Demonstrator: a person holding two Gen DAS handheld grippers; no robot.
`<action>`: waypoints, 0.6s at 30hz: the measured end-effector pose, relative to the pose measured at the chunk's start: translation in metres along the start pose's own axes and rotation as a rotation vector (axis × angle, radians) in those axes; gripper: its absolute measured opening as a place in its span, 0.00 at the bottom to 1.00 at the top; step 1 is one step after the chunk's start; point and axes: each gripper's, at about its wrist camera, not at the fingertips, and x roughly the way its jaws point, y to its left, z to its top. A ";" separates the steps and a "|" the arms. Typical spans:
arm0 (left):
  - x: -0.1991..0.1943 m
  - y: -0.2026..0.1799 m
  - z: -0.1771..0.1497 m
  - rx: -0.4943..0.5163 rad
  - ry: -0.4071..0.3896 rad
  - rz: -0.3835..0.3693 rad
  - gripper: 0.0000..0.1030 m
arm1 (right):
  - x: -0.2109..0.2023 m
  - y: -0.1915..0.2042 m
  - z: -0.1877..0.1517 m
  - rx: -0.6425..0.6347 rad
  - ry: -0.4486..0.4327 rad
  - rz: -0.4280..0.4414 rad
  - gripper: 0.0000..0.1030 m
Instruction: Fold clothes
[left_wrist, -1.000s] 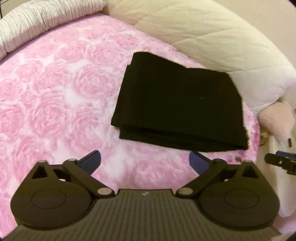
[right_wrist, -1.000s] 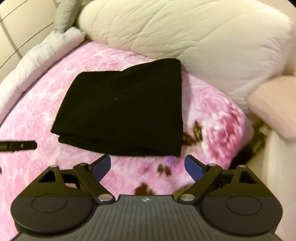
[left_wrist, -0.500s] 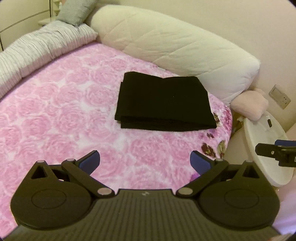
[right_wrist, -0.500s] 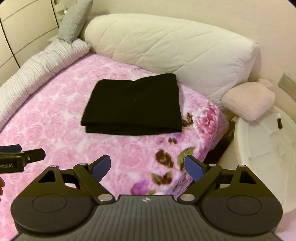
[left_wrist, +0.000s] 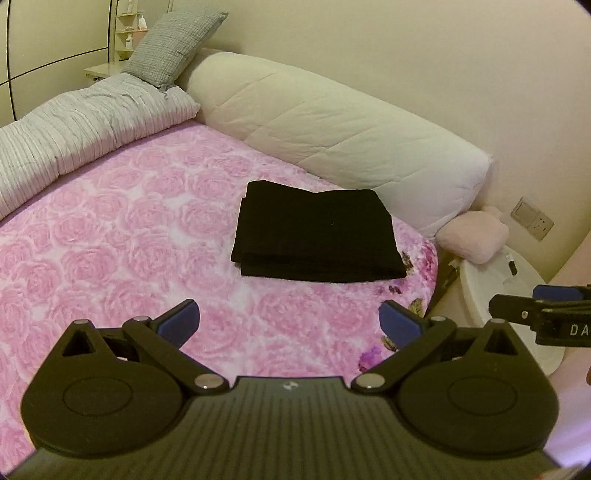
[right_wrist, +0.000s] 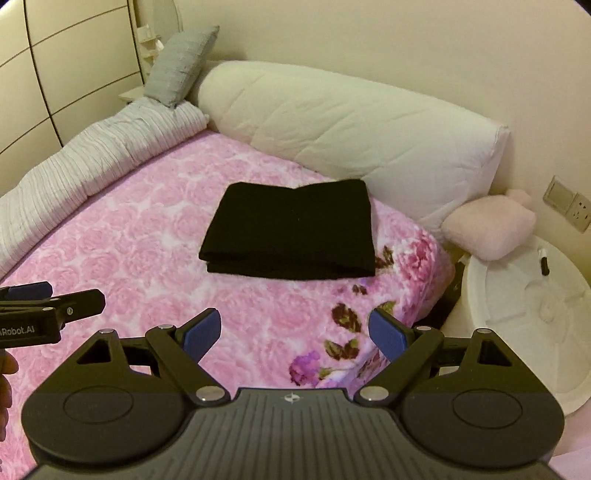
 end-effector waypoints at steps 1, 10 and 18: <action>-0.001 0.000 0.001 0.003 0.003 0.007 0.99 | -0.002 0.001 0.000 0.001 -0.003 -0.001 0.86; -0.007 -0.002 0.003 0.012 -0.011 0.031 0.99 | -0.012 0.010 -0.002 -0.008 -0.020 -0.004 0.86; -0.007 -0.002 0.006 0.022 -0.026 0.052 0.99 | -0.019 0.012 0.001 -0.002 -0.037 -0.019 0.87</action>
